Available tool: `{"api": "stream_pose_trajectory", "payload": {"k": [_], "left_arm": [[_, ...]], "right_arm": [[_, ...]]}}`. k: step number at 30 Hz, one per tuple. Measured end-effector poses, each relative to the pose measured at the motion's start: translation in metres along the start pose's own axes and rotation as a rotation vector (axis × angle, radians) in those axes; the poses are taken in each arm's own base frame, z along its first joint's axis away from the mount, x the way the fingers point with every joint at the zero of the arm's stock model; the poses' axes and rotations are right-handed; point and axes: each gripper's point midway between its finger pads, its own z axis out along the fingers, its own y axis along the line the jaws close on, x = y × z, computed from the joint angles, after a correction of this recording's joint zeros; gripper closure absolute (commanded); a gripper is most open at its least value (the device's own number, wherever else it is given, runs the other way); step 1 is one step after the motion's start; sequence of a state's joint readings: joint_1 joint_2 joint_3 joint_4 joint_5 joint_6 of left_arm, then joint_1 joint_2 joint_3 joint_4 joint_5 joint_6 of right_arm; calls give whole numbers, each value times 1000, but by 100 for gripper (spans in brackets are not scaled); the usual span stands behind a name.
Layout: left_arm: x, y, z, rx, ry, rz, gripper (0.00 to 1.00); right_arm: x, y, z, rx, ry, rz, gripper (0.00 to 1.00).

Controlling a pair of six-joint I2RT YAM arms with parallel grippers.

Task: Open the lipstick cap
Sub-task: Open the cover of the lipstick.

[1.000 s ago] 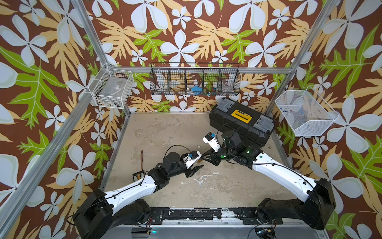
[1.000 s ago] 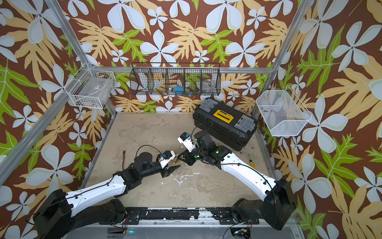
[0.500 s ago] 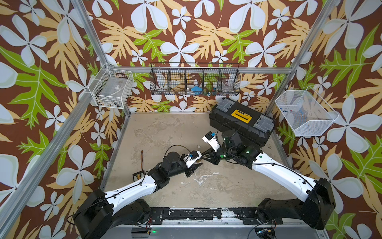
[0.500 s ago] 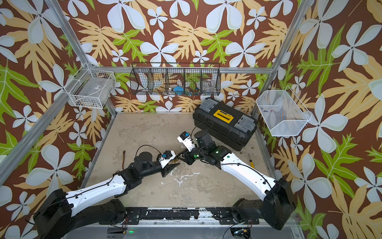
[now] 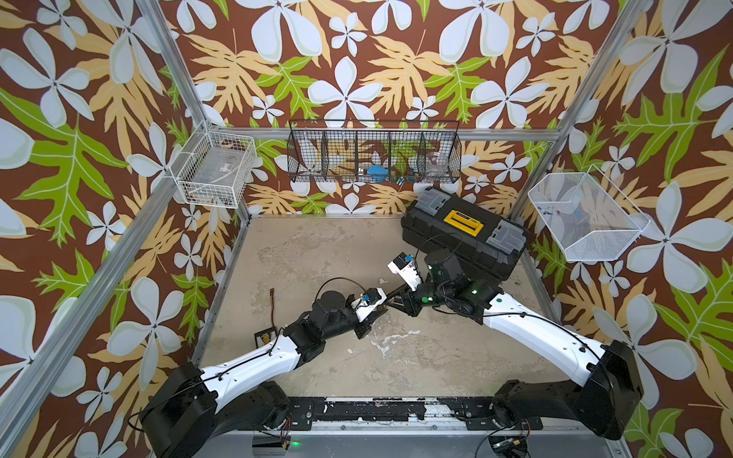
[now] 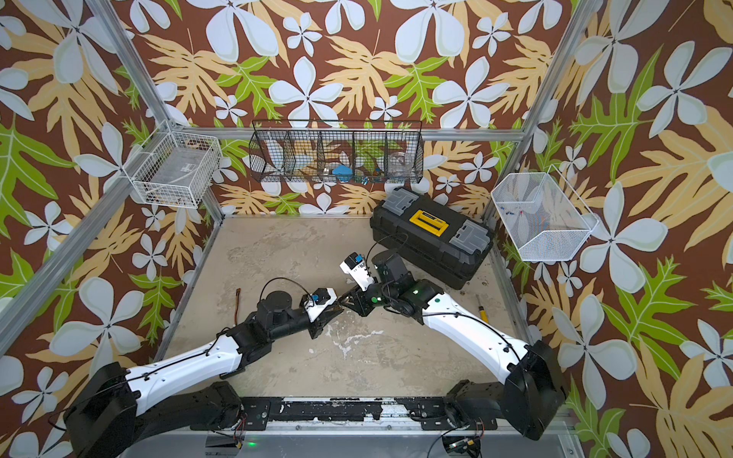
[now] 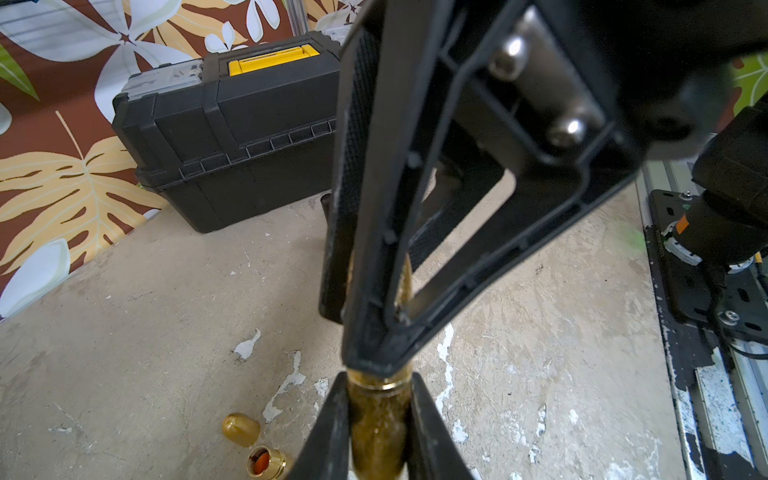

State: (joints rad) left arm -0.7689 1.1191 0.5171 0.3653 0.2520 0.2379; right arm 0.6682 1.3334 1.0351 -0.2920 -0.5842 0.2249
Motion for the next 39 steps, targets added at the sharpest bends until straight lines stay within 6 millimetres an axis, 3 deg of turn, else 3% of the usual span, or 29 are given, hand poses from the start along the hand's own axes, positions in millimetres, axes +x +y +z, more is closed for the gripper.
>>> {"api": "stream_pose_trajectory", "payload": {"k": [3, 11, 19, 30, 39], "left_arm": [[-1, -1, 0, 2, -3, 2, 84], [-3, -2, -4, 5, -33, -50, 84], [-10, -1, -10, -12, -81, -89, 84], [-13, 2, -10, -27, -94, -115, 84], [-12, 3, -10, -28, -92, -134, 84]], "right_arm": [[0, 0, -1, 2, -4, 3, 65], [-5, 0, -4, 6, -57, 34, 61], [-19, 7, -6, -27, -113, 61, 64], [-18, 13, -4, -46, -95, 38, 66], [-19, 14, -3, -42, -88, 16, 72]]}}
